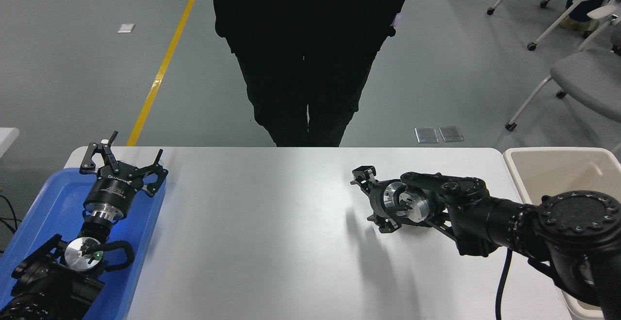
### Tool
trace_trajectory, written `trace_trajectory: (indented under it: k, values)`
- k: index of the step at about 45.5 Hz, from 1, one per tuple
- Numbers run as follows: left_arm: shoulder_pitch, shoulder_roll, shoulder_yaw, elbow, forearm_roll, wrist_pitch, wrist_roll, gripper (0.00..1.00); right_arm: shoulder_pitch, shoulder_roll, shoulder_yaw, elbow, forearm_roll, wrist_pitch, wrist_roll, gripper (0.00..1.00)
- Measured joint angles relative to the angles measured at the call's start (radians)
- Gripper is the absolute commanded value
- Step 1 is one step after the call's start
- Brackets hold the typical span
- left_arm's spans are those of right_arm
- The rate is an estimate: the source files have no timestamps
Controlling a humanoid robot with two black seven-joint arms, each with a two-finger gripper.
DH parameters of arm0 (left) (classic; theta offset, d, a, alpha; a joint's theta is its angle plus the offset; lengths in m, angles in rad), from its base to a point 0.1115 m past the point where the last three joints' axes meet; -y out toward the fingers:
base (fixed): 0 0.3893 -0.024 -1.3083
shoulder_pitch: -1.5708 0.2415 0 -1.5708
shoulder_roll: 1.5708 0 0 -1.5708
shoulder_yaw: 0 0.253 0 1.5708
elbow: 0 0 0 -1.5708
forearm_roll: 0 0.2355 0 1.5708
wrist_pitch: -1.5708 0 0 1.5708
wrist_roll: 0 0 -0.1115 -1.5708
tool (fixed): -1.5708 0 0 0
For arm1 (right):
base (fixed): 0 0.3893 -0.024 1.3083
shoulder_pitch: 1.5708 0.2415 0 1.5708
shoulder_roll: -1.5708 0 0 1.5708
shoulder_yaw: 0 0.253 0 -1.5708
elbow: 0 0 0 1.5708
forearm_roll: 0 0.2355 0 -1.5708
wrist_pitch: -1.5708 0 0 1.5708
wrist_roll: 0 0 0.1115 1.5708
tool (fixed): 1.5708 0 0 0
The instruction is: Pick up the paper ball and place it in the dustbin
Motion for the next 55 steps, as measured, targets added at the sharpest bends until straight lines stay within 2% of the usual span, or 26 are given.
trace_trajectory:
  k: [55]
  values:
    - [0.000,0.000,0.000,0.000,0.000,0.000,0.000,0.99,0.006,0.000,0.000,-0.001,0.000,-0.001,0.000,0.99]
